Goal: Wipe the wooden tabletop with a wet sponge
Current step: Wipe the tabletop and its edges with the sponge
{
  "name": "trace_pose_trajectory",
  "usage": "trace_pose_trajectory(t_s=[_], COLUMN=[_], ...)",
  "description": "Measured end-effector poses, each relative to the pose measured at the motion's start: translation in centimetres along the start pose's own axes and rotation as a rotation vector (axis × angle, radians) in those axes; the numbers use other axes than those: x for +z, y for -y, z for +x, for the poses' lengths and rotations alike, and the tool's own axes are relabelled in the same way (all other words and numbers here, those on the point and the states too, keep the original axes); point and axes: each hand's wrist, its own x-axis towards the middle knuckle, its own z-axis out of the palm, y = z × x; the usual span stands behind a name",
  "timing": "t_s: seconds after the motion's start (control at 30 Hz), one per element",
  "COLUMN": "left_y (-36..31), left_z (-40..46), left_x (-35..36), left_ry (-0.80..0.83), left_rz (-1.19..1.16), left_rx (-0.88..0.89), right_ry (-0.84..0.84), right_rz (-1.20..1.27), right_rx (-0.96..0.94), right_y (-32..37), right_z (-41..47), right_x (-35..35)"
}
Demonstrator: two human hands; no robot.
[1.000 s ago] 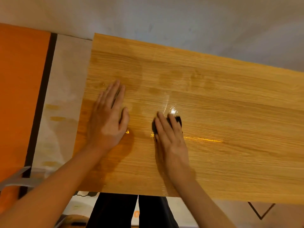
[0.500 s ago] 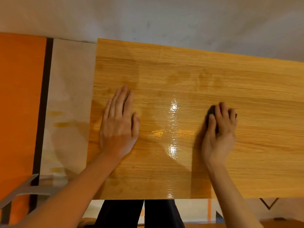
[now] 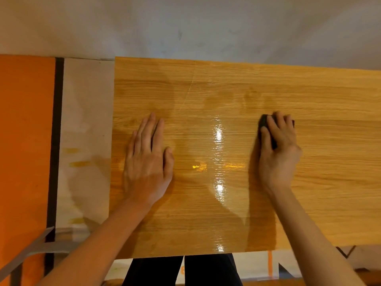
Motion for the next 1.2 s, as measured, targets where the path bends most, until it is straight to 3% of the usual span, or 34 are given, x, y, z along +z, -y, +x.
trace_pose_trajectory(t_s=[0.1, 0.2, 0.3, 0.43, 0.6, 0.8, 1.03, 1.13, 1.2], left_y=[0.1, 0.0, -0.5, -0.5, -0.5, 0.6, 0.9, 1.0, 1.0], left_z=[0.0, 0.1, -0.1, 1.7, 8.2, 10.4, 10.5, 10.4, 10.4], left_x=[0.0, -0.1, -0.4, -1.5, -1.5, -0.5, -0.3, -0.3, -0.4], left_ry=[-0.034, -0.012, 0.047, 0.087, 0.009, -0.011, -0.004, -0.009, -0.008], left_rz=[0.006, -0.008, -0.021, -0.088, -0.036, -0.007, -0.017, -0.018, -0.015], left_rx=[0.020, 0.030, -0.012, -0.050, -0.096, -0.035, -0.025, -0.004, 0.006], right_ry=[0.070, 0.243, 0.346, 0.359, 0.445, 0.194, 0.430, 0.427, 0.352], right_rz=[-0.030, -0.068, -0.132, -0.144, -0.226, -0.157, -0.263, -0.335, -0.280], right_rx=[-0.148, -0.369, -0.499, -0.453, -0.561, -0.236, -0.556, -0.605, -0.527], right_y=[4.1, 8.5, 8.0, 1.8, -1.8, -0.3, -2.8, -1.0, 1.5], right_z=[-0.3, -1.0, -0.2, -1.0, 1.3, 11.6, -0.3, 4.2, 8.7], right_x=[3.4, 7.0, 6.7, 1.6, -1.2, 0.6, -1.4, 0.2, 2.2])
